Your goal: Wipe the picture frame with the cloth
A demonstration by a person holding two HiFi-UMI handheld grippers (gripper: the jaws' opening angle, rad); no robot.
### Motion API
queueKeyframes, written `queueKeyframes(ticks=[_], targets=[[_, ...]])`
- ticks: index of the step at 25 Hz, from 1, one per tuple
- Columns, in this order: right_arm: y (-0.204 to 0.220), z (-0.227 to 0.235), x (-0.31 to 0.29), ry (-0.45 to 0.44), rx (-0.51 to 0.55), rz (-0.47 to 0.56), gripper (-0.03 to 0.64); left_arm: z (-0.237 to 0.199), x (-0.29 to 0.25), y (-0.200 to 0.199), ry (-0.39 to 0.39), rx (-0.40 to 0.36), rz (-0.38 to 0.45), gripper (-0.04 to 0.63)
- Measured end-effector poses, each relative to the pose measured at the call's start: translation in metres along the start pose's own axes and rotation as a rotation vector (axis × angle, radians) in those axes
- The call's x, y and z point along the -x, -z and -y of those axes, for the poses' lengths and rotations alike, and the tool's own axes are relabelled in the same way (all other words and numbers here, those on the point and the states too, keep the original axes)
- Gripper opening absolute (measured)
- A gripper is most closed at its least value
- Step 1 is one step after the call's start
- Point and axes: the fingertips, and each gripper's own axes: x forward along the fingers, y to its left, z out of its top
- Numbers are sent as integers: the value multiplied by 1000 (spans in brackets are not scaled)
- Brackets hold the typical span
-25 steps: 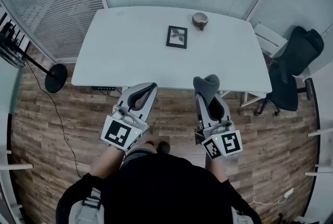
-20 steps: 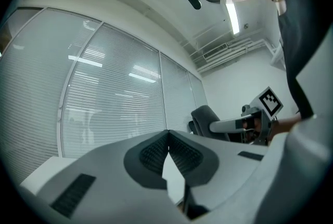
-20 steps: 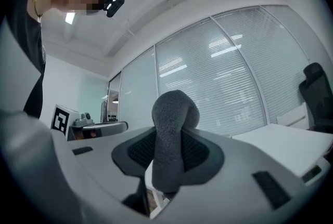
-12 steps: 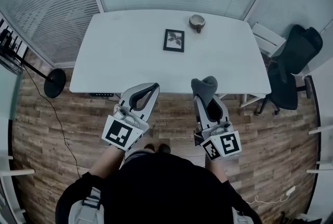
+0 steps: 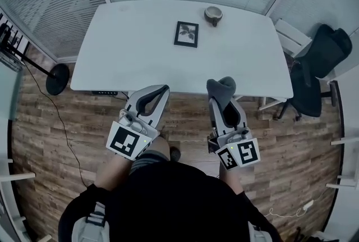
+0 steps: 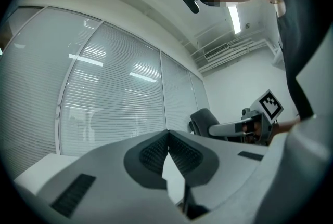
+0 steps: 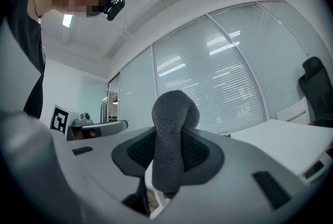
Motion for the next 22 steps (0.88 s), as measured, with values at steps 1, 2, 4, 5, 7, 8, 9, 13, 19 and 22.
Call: queueKeyframes(ticks=[1, 2, 4, 5, 7, 8, 9, 13, 19, 22], targets=[[3, 2, 0, 0, -9, -7, 120, 1, 1, 2, -2, 3, -8, 12], [6, 2, 0, -2, -15, -12, 120, 1, 2, 6, -4, 3, -19, 12], [8, 0, -2, -4, -15, -16, 120, -5, 6, 13, -11, 0, -43, 12], [9, 0, -4, -4, -13, -14, 120, -9, 7, 16, -17, 1, -53, 12], [8, 2, -8, -3, -10, -11, 120, -16, 5, 19, -25, 5, -54, 12], [7, 5, -10, -3, -5, -11, 120, -18, 1, 17, -25, 7, -42, 12], [6, 8, -13, -3, 1, -11, 120, -19, -4, 15, -22, 8, -28, 12], [-4, 23, -28, 10, 26, 4, 120, -30, -27, 15, -3, 12, -2, 12], [-11, 50, -67, 28, 44, 13, 120, -59, -65, 20, 13, 10, -2, 12], [-11, 64, -89, 33, 46, 9, 120, -77, -86, 18, 18, 11, 25, 12]])
